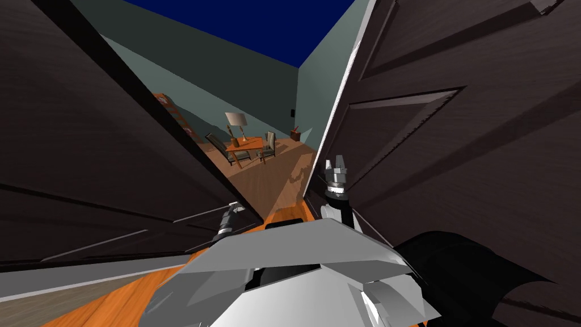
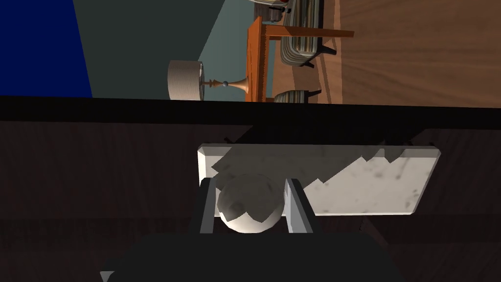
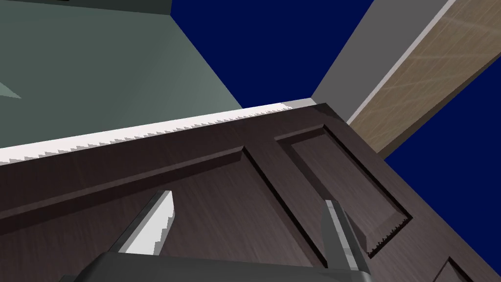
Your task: Pull the door open
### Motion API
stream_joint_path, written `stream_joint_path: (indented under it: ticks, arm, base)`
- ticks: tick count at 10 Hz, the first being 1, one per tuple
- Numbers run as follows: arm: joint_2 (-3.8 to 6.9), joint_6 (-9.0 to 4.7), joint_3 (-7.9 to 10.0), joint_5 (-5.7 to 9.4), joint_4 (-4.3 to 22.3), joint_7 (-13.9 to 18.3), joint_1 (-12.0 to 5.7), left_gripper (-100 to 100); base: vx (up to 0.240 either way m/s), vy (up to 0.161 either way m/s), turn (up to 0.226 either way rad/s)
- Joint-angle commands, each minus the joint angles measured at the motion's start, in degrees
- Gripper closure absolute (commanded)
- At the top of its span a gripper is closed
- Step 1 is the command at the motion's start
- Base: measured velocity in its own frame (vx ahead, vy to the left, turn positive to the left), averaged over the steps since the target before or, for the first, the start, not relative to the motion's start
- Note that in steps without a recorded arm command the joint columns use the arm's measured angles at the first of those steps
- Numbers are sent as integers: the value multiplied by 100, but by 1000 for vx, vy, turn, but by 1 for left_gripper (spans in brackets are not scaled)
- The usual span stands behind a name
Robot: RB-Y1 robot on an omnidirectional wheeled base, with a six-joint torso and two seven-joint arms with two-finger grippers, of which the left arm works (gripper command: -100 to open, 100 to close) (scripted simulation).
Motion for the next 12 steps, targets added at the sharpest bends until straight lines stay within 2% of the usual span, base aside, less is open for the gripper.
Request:
stream_joint_path:
  ticks: [1,4,5,6,7,12]
  arm:
    - [80,-141,-77,-40,23,105,106,100]
    - [227,-331,-209,-106,-1,276,268,100]
    - [200,-272,-199,-99,-1,249,252,100]
    - [260,-396,-264,-135,45,323,317,100]
    - [278,-428,-277,-143,53,340,331,100]
    - [508,-833,-435,-234,150,561,502,100]
  base:
    - [-223,39,-111]
    - [-208,22,-114]
    - [-94,11,-19]
    - [-152,19,-150]
    - [-216,41,-129]
    - [-214,49,-130]
